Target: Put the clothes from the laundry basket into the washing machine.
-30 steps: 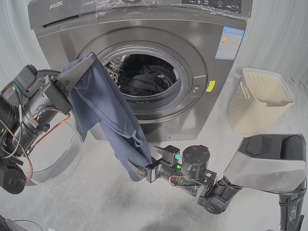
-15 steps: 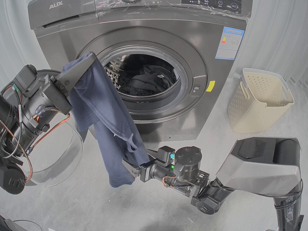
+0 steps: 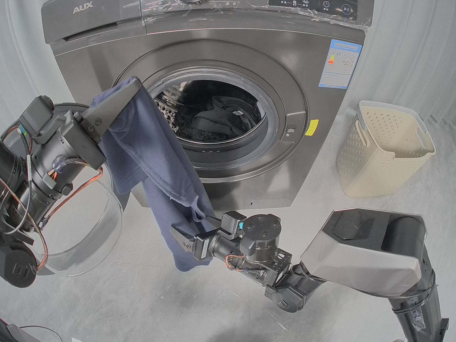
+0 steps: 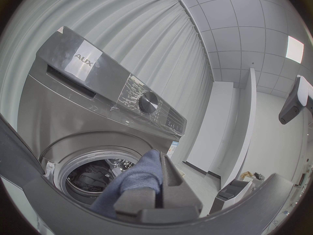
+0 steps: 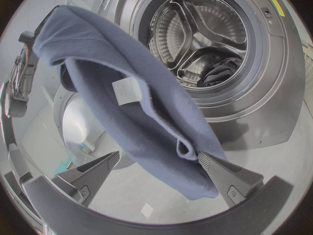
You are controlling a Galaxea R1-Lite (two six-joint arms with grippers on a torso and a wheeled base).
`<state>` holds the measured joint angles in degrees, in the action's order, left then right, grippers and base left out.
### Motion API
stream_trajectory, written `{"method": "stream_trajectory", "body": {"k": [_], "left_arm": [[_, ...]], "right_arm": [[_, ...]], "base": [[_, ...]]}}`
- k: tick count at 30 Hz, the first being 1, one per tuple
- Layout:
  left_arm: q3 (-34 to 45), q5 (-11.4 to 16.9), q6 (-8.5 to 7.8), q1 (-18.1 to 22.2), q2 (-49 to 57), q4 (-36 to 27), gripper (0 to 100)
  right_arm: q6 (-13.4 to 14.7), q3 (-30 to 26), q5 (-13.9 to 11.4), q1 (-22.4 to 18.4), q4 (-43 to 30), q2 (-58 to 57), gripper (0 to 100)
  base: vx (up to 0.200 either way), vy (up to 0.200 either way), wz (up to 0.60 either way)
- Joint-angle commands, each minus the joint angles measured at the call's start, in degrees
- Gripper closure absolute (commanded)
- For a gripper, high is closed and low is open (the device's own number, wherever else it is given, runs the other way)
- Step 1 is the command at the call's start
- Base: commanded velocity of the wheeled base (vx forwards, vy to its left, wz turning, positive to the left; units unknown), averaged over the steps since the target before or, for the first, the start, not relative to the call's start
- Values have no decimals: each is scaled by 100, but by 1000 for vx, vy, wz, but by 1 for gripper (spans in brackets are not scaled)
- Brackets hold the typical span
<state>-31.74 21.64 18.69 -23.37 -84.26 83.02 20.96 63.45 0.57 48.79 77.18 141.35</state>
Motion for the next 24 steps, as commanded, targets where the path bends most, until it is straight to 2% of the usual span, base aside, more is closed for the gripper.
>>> {"method": "stream_trajectory", "body": {"k": [1, 10, 17, 18, 24], "left_arm": [[-16, -2, 3, 8, 6, 4, 100], [-25, -2, 3, 8, 6, 4, 100], [-7, -2, 3, 8, 6, 4, 100], [-7, -2, 3, 8, -3, 4, 100], [-7, -2, 3, 8, -11, 4, 100]], "right_arm": [[207, 238, 22, -124, -1, 218, 0], [831, 150, -5, -247, 271, 200, 0], [884, 97, -31, -291, 491, 218, 0], [893, -8, -57, -326, 702, 218, 0], [1042, -131, -145, -361, 851, 209, 0]], "base": [[0, 0, 0], [0, 0, 0], [0, 0, 0], [0, 0, 0], [0, 0, 0]]}}
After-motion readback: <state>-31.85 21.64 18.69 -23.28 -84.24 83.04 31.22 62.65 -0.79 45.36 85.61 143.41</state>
